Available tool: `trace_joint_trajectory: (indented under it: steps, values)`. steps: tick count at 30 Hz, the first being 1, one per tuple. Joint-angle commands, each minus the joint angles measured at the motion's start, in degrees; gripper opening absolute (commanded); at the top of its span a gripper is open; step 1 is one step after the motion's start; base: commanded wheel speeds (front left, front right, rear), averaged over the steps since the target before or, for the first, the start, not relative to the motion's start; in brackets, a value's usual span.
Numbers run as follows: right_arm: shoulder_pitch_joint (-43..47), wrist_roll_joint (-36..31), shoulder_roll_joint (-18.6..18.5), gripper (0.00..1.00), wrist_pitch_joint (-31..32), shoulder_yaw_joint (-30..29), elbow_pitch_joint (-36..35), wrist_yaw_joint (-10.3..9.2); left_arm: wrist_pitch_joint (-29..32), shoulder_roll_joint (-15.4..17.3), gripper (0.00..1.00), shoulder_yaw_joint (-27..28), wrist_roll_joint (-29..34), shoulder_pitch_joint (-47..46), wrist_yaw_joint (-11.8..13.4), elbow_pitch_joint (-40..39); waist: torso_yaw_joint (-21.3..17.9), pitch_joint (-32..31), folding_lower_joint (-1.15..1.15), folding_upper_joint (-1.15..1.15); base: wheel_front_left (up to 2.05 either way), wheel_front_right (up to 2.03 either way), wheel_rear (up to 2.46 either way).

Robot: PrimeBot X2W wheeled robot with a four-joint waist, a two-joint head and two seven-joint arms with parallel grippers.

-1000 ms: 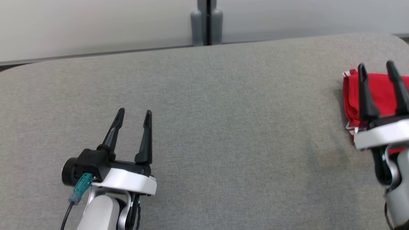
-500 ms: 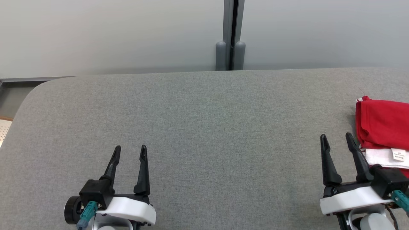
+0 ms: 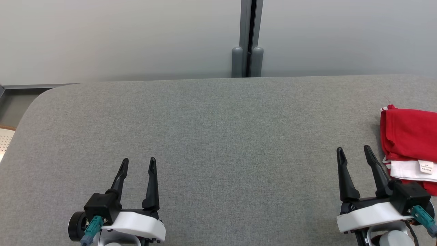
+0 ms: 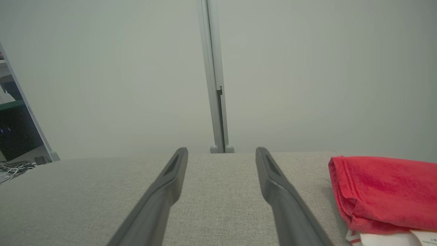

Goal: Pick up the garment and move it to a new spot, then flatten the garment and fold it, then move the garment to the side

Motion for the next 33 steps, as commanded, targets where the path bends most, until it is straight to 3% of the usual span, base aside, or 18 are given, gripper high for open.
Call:
trace_joint_trajectory:
  steps: [1,11,16,22,33]
  values:
    - [0.08,-0.01,-0.1,1.0,-0.31,0.05,0.0,-0.01,0.01,0.24,1.0,0.34,-0.01,0.18,-0.42,-0.04,-0.06,0.03,0.0,0.0,0.0,0.0,0.0]
    - [0.0,0.1,0.23,1.0,-0.32,0.03,0.18,-0.01,0.02,0.25,1.0,-0.09,-0.18,-0.07,-2.96,-0.34,-0.28,0.35,0.0,0.0,0.0,0.0,0.0]
    - [0.11,0.55,0.16,1.0,-0.32,0.42,0.32,-0.01,0.02,0.24,1.0,0.27,-0.24,0.03,-2.97,-1.53,-0.2,0.54,0.0,0.0,0.0,0.0,0.0]
    - [-0.18,0.66,0.04,1.0,-0.32,0.6,0.16,-0.01,0.02,0.24,1.0,0.78,-1.92,0.53,-5.55,-2.33,-0.25,0.95,0.0,0.0,0.0,0.0,0.0]
    - [-0.9,1.47,-0.17,1.0,-0.32,1.11,0.75,-0.01,0.02,0.25,1.0,2.22,-3.07,0.96,-4.84,-2.44,-0.61,1.25,0.0,0.0,0.0,0.0,0.0]
